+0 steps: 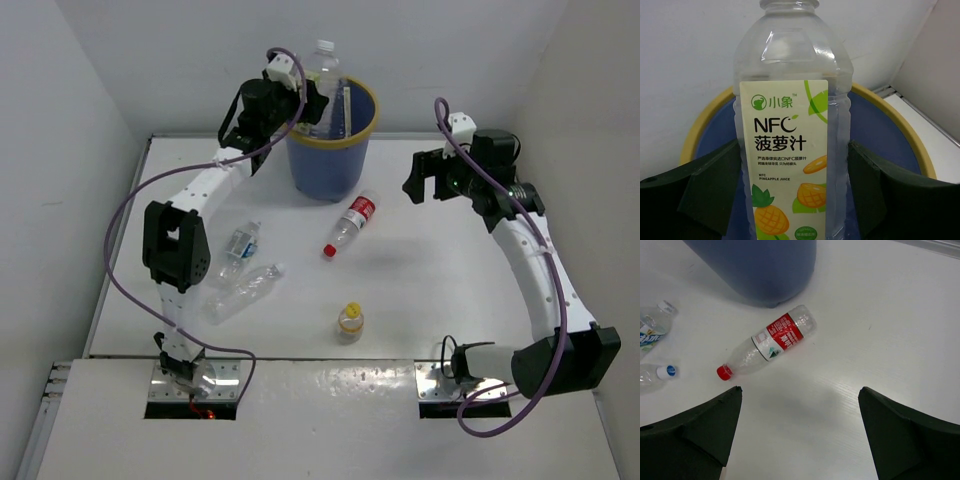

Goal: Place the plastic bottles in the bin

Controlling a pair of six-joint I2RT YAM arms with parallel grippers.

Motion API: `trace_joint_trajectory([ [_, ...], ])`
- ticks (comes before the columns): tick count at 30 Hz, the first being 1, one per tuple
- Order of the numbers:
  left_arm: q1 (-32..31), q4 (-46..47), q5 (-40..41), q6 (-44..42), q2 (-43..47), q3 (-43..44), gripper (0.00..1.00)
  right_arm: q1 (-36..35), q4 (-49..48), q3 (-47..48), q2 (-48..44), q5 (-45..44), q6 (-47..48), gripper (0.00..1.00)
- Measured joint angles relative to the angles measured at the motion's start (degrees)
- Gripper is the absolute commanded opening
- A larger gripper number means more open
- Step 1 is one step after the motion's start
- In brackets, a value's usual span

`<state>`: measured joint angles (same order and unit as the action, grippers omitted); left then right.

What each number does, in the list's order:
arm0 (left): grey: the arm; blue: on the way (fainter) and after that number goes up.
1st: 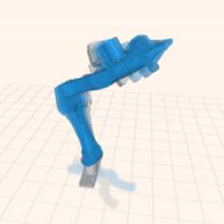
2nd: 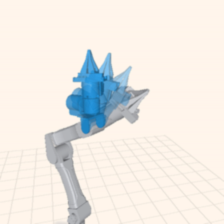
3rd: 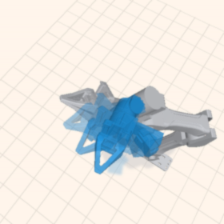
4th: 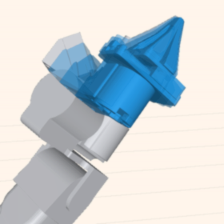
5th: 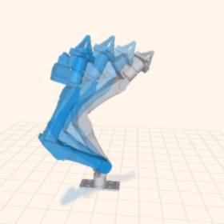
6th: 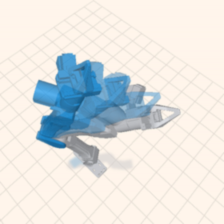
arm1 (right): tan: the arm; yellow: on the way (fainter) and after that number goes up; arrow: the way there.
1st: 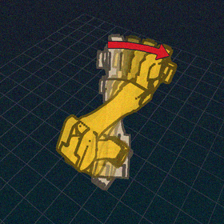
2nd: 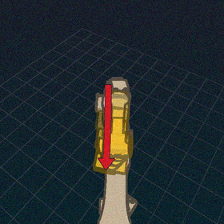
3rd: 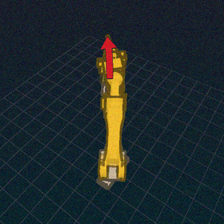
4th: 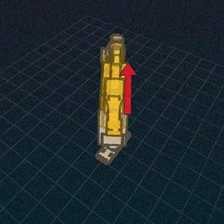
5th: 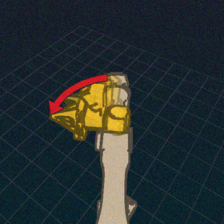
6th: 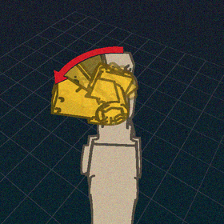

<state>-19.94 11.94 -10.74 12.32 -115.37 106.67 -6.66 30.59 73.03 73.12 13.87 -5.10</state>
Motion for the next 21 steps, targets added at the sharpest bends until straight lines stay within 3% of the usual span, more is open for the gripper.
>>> trace_joint_trajectory([
  [1, 0.0, 0.98, -0.37, 0.02, 0.15, -0.87, 0.5, 0.26, 0.02, -0.31, -0.17, 0.22, 0.0, 0.96],
  [2, 0.0, 1.77, -0.83, 0.09, 0.39, -1.79, 0.75, 0.46, 0.11, -0.52, -0.28, 0.37, -0.04, 0.96],
  [4, 0.0, 2.95, -1.7, 0.26, 0.94, -3.67, 1.0, 0.59, 0.22, -0.83, -0.33, 0.87, -0.09, 0.96],
  [11, 0.46, 4.39, -3.48, 1.97, 3.08, -6.56, 1.0, 0.92, 1.22, -1.68, -0.33, 3.28, 0.17, 0.95],
  [13, 0.96, 4.04, -3.56, 2.01, 3.76, -4.66, 1.0, 0.92, 1.29, -2.25, -0.33, 3.65, 0.37, 0.95],
  [21, 6.25, -1.81, -3.74, 0.96, 12.48, 6.14, 1.0, -0.24, 1.81, -4.68, 0.37, 6.6, 5.97, 0.8],
])
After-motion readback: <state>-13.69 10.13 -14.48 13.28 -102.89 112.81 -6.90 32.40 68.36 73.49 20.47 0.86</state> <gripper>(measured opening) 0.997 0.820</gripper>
